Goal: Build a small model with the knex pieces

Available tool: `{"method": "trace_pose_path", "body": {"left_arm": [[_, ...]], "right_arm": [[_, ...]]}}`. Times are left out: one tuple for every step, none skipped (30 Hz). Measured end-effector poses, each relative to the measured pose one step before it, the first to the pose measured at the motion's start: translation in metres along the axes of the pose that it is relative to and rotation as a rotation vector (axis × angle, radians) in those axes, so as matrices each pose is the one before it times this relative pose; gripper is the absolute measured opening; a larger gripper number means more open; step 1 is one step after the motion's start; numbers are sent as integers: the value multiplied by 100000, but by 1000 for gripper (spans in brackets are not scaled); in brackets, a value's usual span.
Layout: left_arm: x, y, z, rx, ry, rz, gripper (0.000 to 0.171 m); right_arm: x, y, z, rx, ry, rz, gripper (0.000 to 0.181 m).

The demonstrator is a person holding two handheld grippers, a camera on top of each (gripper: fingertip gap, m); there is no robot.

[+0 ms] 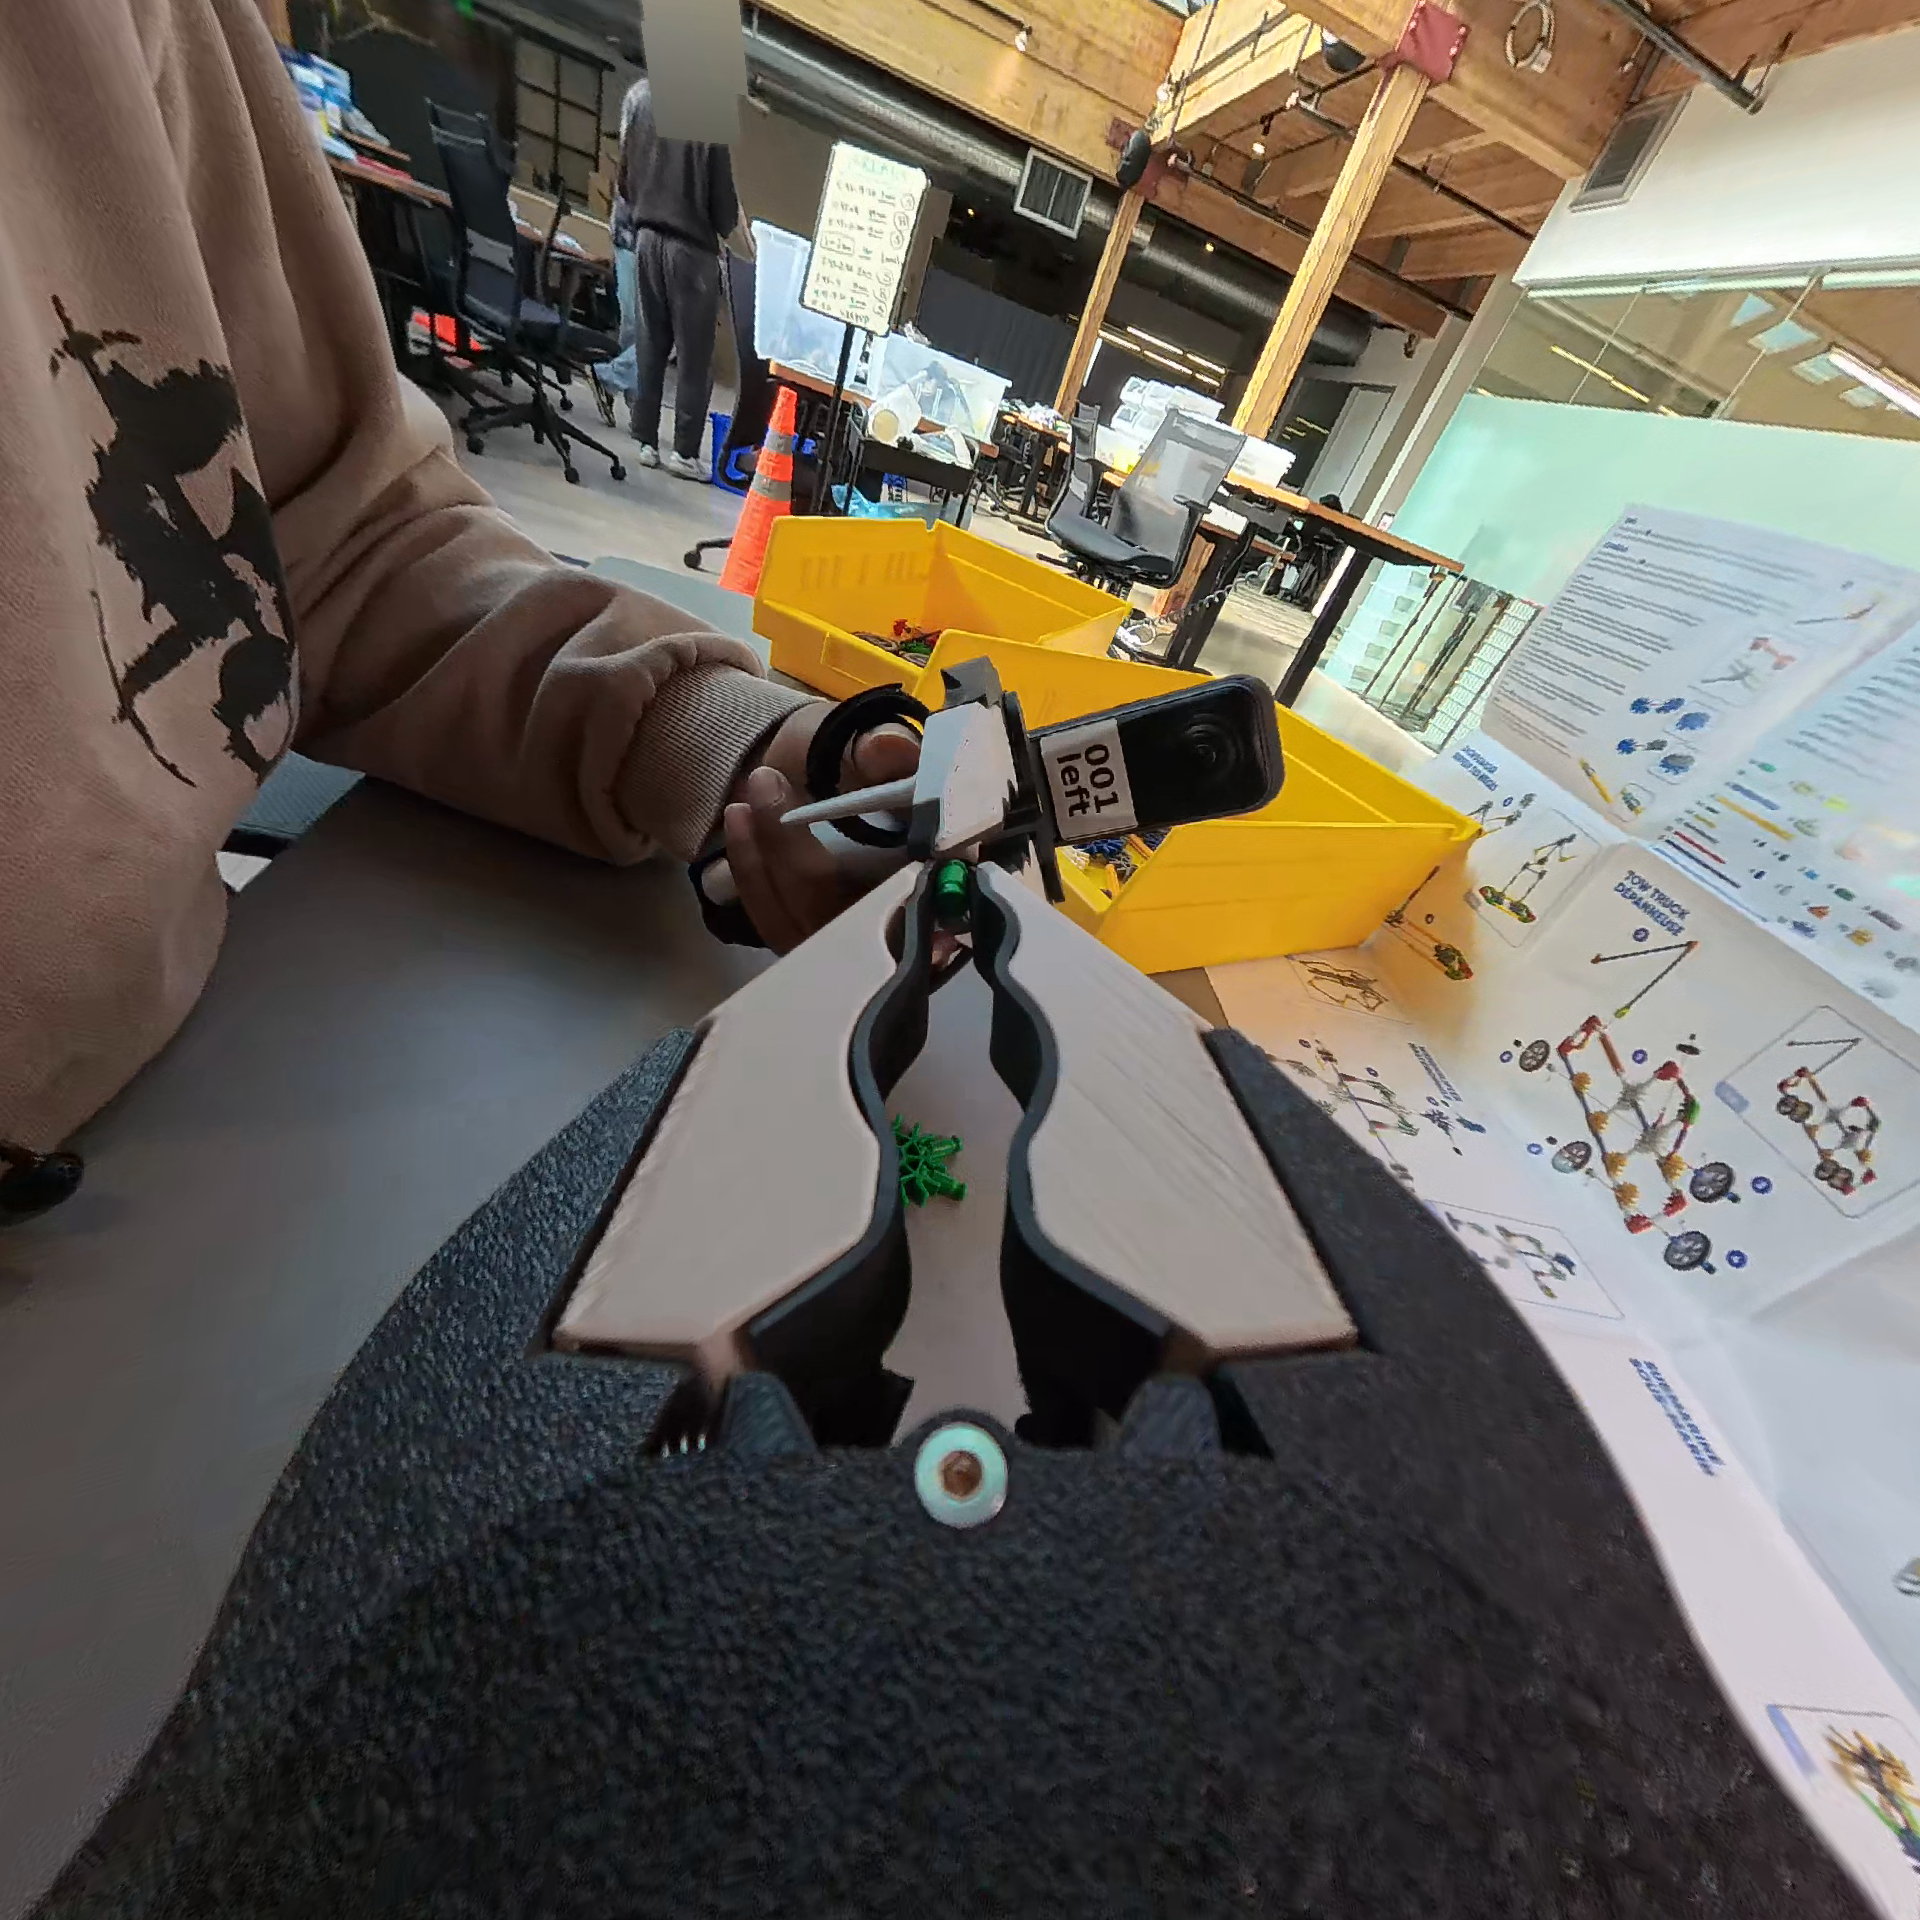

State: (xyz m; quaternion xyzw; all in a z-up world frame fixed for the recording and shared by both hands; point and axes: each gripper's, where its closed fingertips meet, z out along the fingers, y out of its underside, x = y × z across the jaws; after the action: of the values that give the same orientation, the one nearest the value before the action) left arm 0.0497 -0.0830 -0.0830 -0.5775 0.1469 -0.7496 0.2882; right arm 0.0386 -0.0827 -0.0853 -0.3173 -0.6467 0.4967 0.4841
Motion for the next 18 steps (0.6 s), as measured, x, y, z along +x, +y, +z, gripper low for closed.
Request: {"method": "trace_pose_path", "body": {"left_arm": [[43,72,33,-101,948,-902,5],[22,48,29,24,666,-615,5],[-55,-19,-6,253,-134,-97,5],[-109,18,-11,-17,-782,391,4],[-103,44,-30,-434,-776,475,4],[-77,17,-55,-215,-443,114,4],[-74,-34,-70,177,-399,222,4],[-125,-58,-72,354,-872,637,4],[-145,-78,-47,427,-1288,787,4],[-108,-34,-10,123,-1338,983,4],[-25,4,26,-275,-1121,1207,5],[48,-16,29,-257,-690,847,6],[88,-8,37,-226,-100,101,7],[52,17,20,-207,145,-356,10],[-34,-9,-2,95,-37,-607,9],[-23,-36,-33,317,203,-768,6],[-26,-15,-17,212,437,-1004,5],[-51,-6,-2,133,218,-1009,5]], "right_arm": [[-94,-39,-15,-1000,347,-2712,4],[-71,-12,-24,-1163,508,-2527,5],[47,77,-25,-1709,1278,-3165,4],[4,117,-26,-1884,953,-3550,4],[-29,106,-1,-1891,723,-3020,5],[6,71,36,-1557,1098,-2658,5],[50,93,62,-1583,1453,-2822,5],[73,142,28,-1817,1605,-3485,5],[106,147,16,-1789,1723,-3424,5],[49,83,-12,-1193,1038,-2543,5],[3,-3,-17,-519,598,-1447,5],[-92,6,12,-416,-121,-970,5],[-99,23,45,-539,-88,-876,5],[-63,14,57,-342,139,-797,5],[-7,-80,32,331,366,-438,5],[-10,-73,23,320,55,210,5],[-5,35,18,-261,-144,103,5],[5,77,-8,-331,66,-259,5]]}}
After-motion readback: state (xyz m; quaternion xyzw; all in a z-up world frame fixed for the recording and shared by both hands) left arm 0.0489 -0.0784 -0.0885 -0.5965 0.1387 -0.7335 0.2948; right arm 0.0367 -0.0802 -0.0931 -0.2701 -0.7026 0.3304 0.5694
